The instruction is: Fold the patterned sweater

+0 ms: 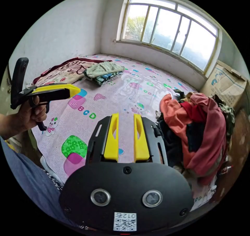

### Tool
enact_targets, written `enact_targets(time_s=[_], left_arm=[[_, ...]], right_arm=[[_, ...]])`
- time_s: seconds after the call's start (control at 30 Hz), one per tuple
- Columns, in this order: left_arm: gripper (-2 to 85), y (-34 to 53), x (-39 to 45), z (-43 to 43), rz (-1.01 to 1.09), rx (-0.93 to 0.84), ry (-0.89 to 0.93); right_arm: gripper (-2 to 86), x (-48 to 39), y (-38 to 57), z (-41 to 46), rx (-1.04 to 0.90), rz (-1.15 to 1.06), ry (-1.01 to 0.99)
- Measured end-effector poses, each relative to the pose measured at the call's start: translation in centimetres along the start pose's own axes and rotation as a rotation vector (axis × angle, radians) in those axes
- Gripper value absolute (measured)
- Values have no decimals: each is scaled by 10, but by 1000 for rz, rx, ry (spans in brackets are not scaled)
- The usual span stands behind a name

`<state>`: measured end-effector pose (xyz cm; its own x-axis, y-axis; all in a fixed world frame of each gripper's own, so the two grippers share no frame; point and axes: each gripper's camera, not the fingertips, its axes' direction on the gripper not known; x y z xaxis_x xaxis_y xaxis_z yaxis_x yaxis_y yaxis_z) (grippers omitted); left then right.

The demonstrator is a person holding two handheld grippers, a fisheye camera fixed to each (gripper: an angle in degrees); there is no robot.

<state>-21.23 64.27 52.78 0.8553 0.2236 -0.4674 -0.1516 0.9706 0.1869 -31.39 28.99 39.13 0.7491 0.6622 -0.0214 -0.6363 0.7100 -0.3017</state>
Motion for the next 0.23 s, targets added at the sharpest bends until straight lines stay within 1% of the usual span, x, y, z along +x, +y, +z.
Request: enact_targets(time_s=[0.1, 0.17, 0.23], left_arm=[[26, 2, 45, 10, 64, -30, 111], [23, 2, 71, 24, 74, -77, 237], [14, 0, 89, 33, 81, -95, 333]], right_arm=[[86, 18, 31, -54, -26, 114, 65], [78, 35, 51, -95, -37, 213, 118], [67, 44, 64, -125, -22, 265, 166]])
